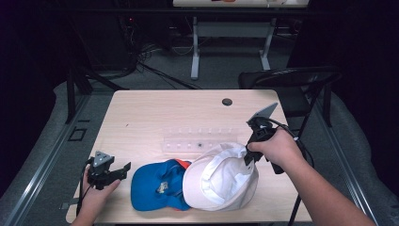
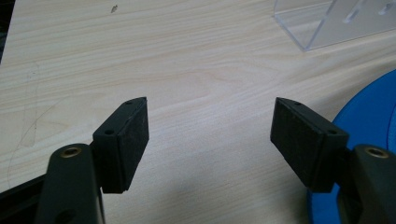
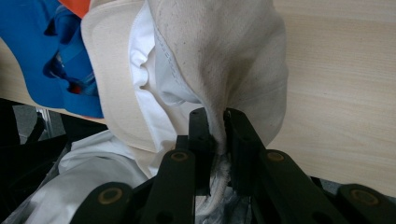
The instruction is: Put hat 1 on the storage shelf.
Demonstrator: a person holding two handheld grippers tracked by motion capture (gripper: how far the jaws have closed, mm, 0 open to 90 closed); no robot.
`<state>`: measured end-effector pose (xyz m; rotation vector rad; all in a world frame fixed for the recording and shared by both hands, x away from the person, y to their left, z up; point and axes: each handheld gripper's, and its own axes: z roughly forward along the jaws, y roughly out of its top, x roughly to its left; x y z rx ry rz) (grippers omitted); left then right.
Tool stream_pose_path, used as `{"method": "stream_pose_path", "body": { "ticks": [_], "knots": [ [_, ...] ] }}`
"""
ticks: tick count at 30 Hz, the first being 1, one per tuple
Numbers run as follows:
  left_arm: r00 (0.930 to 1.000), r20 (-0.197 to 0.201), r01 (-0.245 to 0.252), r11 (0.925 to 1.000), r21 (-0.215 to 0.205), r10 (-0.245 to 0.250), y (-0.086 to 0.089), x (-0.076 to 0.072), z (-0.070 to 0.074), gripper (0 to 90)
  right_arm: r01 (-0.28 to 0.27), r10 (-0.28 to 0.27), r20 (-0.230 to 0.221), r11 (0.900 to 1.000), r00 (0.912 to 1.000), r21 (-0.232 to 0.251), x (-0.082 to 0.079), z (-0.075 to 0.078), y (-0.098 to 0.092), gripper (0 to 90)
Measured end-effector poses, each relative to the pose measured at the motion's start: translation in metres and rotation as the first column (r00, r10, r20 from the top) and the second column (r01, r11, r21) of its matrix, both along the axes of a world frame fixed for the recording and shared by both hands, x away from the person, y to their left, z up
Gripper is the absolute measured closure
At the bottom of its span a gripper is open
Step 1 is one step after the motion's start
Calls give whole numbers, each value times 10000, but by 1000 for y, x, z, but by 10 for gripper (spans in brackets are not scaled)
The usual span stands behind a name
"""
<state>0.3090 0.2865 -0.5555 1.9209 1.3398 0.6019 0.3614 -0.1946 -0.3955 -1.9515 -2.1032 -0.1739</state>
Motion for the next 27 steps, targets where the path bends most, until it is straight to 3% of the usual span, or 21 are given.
{"method": "stream_pose_path", "body": {
  "ticks": [4, 11, 14, 15, 20, 21, 23, 24, 27],
  "knots": [
    [9999, -57, 86, 9999, 62, -86, 0, 0, 0, 299, 299, -302, 226, 9995, 9993, 112, 0, 11, 3, 816],
    [10000, -23, 29, 10000, -2, -29, 0, 0, 0, 300, 90, -90, 82, 10000, 9999, -8, -2, 28, 7, 817],
    [10000, -20, 24, 10000, -17, -24, 1, 0, 0, 299, 227, -230, 27, 9975, 9997, 675, -3, 34, 5, 817],
    [10000, -20, 24, 10000, -17, -24, 1, 0, 0, 299, 227, -230, 27, 9975, 9997, 675, -3, 34, 5, 817],
    [10000, -22, 24, 10000, -23, -24, 0, -1, 0, 300, 603, -563, -283, 9839, 9980, 1682, -4, 37, 1, 817],
    [10000, -17, 22, 10000, -33, -22, 0, -1, 0, 300, 491, -425, -401, 9822, 9983, 1816, -5, 37, -1, 817],
    [10000, -5, 17, 10000, -24, -17, 0, -1, 0, 299, 426, -324, -469, 9708, 9984, 2359, -6, 37, -2, 818],
    [10000, -13, 13, 10000, -24, -13, 0, -1, 0, 299, 426, -324, -469, 9708, 9984, 2359, -6, 37, -2, 818],
    [10000, -11, 6, 10000, -22, -6, 0, -1, 0, 299, 548, -387, -600, 9537, 9974, 2956, -8, 38, -2, 818]
  ]
}}
